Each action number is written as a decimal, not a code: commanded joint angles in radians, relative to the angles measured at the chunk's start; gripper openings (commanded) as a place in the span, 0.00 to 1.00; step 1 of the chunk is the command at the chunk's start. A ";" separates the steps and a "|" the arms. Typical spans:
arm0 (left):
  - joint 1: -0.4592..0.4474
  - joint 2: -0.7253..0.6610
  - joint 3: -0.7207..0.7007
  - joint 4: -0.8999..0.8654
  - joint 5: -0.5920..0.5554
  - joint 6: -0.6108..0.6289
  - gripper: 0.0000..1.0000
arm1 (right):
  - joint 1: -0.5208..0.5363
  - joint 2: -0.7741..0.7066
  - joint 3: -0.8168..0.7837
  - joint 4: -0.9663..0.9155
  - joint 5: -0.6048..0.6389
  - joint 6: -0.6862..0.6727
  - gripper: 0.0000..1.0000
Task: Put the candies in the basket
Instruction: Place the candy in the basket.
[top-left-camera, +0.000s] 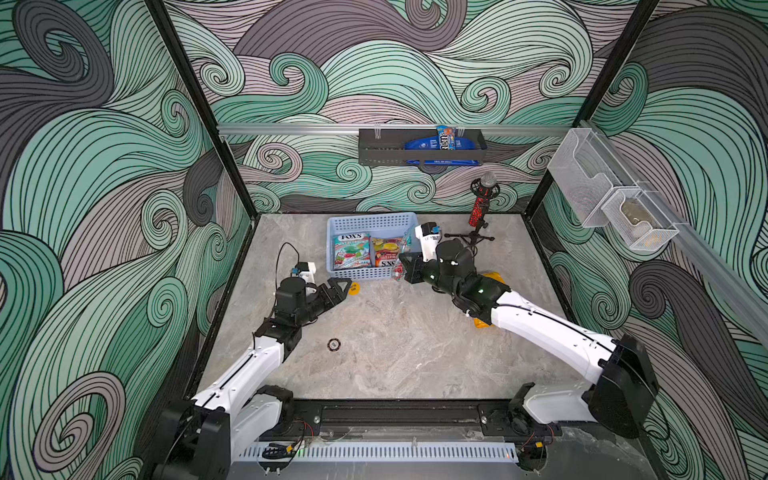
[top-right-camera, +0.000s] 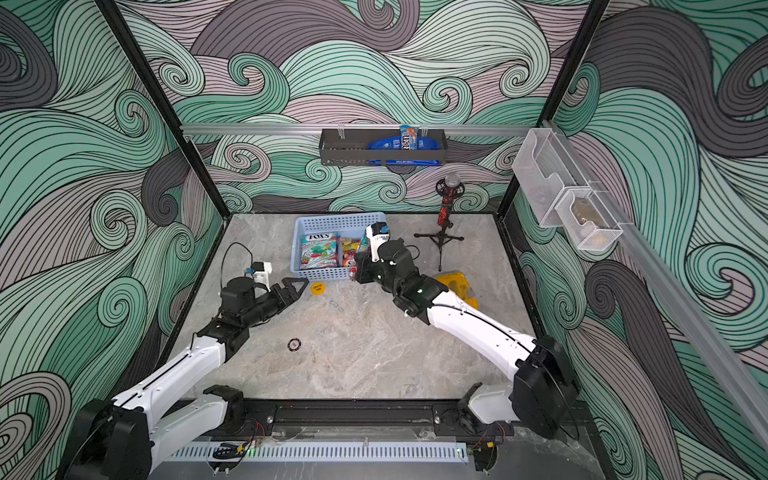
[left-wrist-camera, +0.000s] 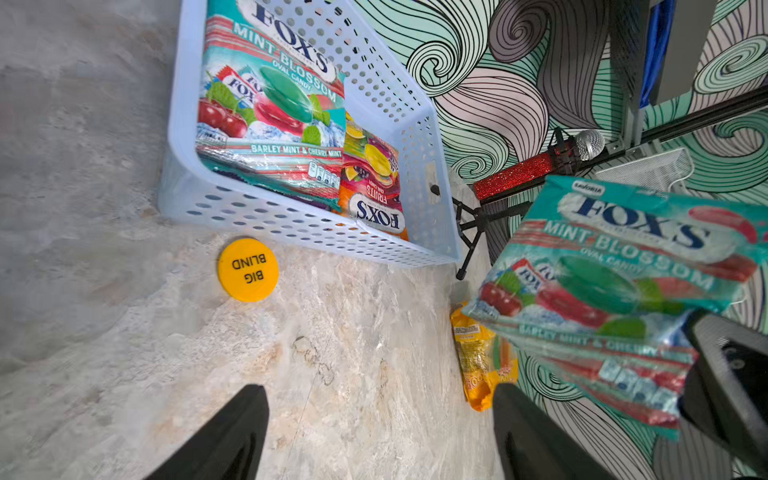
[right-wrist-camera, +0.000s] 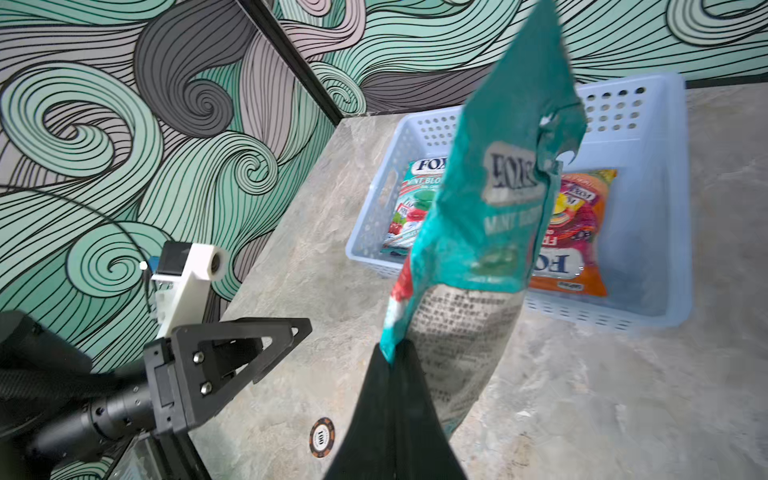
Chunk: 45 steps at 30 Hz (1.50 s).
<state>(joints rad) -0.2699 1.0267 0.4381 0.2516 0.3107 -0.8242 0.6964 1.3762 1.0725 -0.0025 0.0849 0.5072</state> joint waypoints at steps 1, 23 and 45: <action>-0.090 0.014 -0.005 0.153 -0.234 0.003 0.87 | -0.065 0.030 0.071 -0.041 -0.082 -0.103 0.00; -0.149 0.078 -0.147 0.337 -0.463 0.082 0.83 | -0.175 0.687 0.748 -0.348 -0.277 -0.280 0.00; -0.149 0.237 -0.017 0.221 -0.364 0.102 0.83 | -0.235 0.723 0.716 -0.444 -0.115 -0.188 1.00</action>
<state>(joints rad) -0.4149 1.2503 0.3763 0.5003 -0.0734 -0.7460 0.4381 2.1468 1.8103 -0.4374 -0.0334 0.3183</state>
